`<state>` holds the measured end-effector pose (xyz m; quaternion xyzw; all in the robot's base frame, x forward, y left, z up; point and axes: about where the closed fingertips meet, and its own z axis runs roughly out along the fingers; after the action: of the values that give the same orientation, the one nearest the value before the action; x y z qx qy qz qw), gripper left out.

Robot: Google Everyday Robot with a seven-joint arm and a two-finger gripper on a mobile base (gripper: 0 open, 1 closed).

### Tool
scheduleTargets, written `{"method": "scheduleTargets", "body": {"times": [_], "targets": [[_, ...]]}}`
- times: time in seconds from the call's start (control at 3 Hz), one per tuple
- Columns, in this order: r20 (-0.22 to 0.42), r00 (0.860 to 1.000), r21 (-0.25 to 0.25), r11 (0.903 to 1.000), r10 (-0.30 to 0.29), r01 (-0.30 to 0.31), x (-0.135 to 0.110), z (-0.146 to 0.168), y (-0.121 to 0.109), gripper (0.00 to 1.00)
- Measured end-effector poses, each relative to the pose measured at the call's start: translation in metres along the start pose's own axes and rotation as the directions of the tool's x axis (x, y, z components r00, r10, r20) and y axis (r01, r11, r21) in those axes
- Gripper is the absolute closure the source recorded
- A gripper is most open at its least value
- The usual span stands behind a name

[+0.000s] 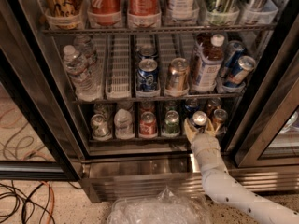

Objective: Pick pepsi can from bottom shelf of fridge

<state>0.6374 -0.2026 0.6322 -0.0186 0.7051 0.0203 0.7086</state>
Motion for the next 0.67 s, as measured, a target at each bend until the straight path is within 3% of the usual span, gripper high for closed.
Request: {"method": "scheduleTargets", "body": {"times": [0.33,0.67], "targets": [[0.004,1.000,-0.015,0.9999,0.001,-0.001,-0.007,-0.007,0.003,1.00],[0.032,0.999,-0.093,0.9956,0.009,-0.006,-0.030,-0.034,0.017,1.00]]}}
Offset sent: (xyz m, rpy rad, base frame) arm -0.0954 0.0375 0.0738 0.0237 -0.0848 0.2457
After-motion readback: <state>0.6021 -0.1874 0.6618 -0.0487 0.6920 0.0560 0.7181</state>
